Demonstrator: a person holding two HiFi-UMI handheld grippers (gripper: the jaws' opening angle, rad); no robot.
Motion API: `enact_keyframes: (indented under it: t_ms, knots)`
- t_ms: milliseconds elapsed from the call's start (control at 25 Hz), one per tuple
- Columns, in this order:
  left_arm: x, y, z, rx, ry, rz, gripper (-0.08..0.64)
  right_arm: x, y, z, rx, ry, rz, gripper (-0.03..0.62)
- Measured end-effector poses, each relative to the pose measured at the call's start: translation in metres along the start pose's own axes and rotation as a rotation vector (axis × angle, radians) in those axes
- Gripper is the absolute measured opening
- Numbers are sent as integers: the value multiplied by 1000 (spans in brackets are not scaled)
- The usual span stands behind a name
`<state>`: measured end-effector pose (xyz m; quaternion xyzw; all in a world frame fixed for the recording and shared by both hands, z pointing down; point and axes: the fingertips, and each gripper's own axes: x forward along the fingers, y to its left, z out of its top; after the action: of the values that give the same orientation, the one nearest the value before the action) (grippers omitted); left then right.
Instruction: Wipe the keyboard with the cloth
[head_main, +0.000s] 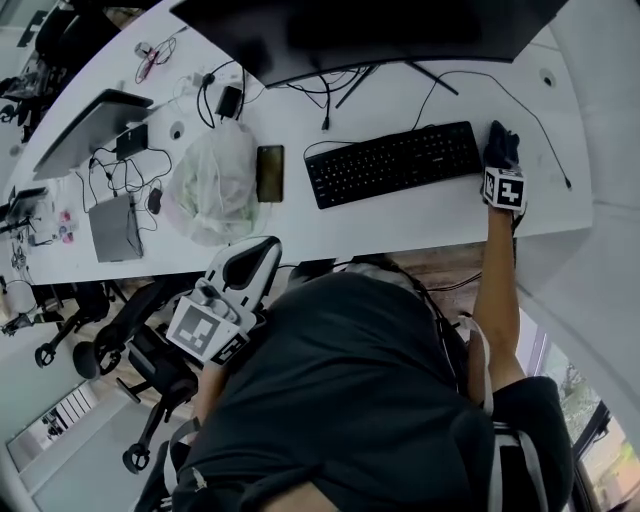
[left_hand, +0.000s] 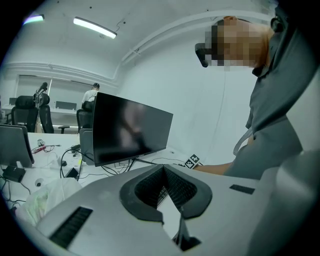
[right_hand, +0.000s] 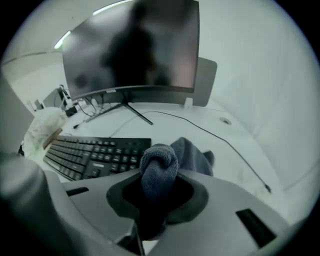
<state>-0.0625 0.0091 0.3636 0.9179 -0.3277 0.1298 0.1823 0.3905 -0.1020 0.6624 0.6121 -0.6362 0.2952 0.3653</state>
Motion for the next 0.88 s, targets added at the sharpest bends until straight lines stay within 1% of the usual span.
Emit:
enact_keyframes:
  t_ms: [40, 80, 120, 160, 200, 240, 280, 320, 360, 440, 520, 600, 640, 680, 720, 760, 800, 840, 880]
  knots:
    - [2, 0, 0, 0, -1, -6, 5, 0, 24, 3, -11, -24, 69, 64]
    - [4, -1, 1, 1, -1, -13, 5, 1, 61, 5, -44, -39, 172, 64]
    - [7, -2, 1, 2, 1, -21, 5, 1, 106, 3, -103, -41, 288, 64]
    - [10, -4, 2, 4, 4, -31, 5, 0, 153, -1, -182, -33, 401, 64]
    - [13, -6, 2, 8, 9, -41, 5, -2, 194, -7, -266, -20, 488, 64]
    - [16, -9, 2, 14, 14, -50, 5, -2, 220, -13, -335, -8, 533, 64]
    - [19, -11, 2, 19, 20, -56, 5, 0, 230, -16, -365, -1, 541, 64]
    - [21, -12, 2, 23, 24, -58, 5, 3, 227, -17, -351, 0, 532, 64]
    - [21, -12, 1, 23, 26, -55, 5, 6, 213, -16, -309, -1, 513, 64]
    - [19, -9, 0, 17, 26, -44, 5, 10, 164, -16, -229, 3, 440, 63]
    - [15, -5, 0, 15, 23, -35, 5, 9, 99, -18, -173, 26, 311, 61]
    - [12, -2, 0, 4, 14, -26, 5, 2, 42, -16, -127, 65, 156, 63]
    - [11, -1, 0, -4, 9, -24, 5, -2, 26, -13, -120, 81, 88, 63]
    - [11, 0, 0, -11, 5, -24, 5, -5, 22, -8, -130, 84, 50, 63]
    - [11, 1, -1, -15, 2, -26, 5, -7, 35, 0, -149, 68, 62, 63]
    - [12, 1, -1, -16, 0, -31, 5, -7, 66, 9, -171, 40, 131, 63]
    - [14, 0, -1, -15, -1, -37, 5, -7, 111, 15, -203, 18, 240, 63]
    - [16, -1, 0, -13, 0, -44, 5, -5, 164, 16, -260, 12, 358, 63]
    - [19, -2, 1, -10, 3, -51, 5, -3, 218, 11, -349, 21, 462, 63]
